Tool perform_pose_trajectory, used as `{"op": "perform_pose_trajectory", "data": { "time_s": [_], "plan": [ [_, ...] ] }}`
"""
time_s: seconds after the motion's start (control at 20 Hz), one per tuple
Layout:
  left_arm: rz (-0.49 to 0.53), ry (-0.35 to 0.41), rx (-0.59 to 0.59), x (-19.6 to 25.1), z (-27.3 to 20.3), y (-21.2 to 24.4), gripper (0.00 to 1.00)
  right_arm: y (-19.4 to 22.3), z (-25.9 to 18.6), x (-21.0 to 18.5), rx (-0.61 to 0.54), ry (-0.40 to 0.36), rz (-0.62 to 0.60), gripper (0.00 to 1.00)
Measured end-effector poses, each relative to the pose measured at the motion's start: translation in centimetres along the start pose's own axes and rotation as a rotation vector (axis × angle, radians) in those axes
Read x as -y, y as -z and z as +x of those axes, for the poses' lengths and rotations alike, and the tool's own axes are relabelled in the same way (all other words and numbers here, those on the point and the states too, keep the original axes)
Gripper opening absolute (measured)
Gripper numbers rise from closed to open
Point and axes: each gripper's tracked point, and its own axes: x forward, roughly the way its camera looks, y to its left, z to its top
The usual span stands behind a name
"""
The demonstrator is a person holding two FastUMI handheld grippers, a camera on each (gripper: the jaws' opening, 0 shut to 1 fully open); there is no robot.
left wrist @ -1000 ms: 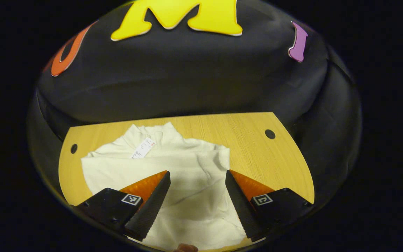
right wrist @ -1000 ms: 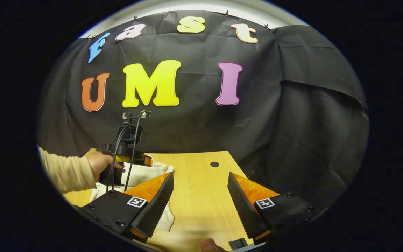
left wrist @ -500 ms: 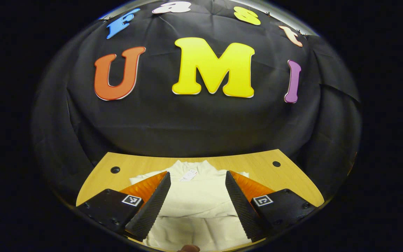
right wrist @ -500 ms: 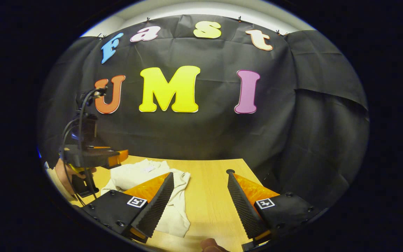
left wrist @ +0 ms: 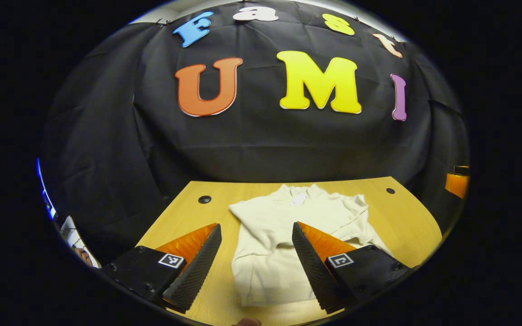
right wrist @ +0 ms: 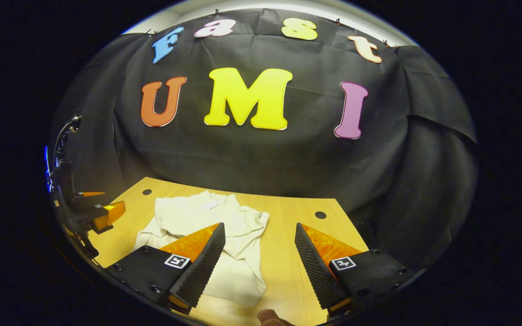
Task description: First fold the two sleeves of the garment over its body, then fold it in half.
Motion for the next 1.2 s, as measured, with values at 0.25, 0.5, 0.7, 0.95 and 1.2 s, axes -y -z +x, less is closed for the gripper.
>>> {"op": "perform_pose_trajectory", "data": {
  "time_s": [0.25, 0.5, 0.7, 0.95, 1.2],
  "plan": [
    [-0.072, -0.025, -0.229, -2.5, 1.1, 8.8, 0.99, 5.7, 3.5, -0.6, -0.13, 0.019, -0.007, 0.98],
    [-0.112, -0.015, -0.463, -1.8, 1.6, 16.7, 0.99, 14.6, 5.7, -0.9, -0.321, 0.039, -0.006, 0.99],
    [-0.133, 0.005, -0.583, 0.0, 2.7, 19.6, 0.99, 21.0, 6.6, -0.1, -0.498, 0.058, -0.017, 0.99],
    [-0.114, 0.0, -0.663, 0.7, 3.0, 20.8, 0.99, 25.0, 7.6, -0.3, -0.615, 0.079, -0.006, 0.97],
    [-0.111, -0.011, -0.721, 1.4, 3.3, 21.5, 0.98, 26.3, 7.9, -0.7, -0.682, 0.08, 0.013, 0.97]
  ]
}}
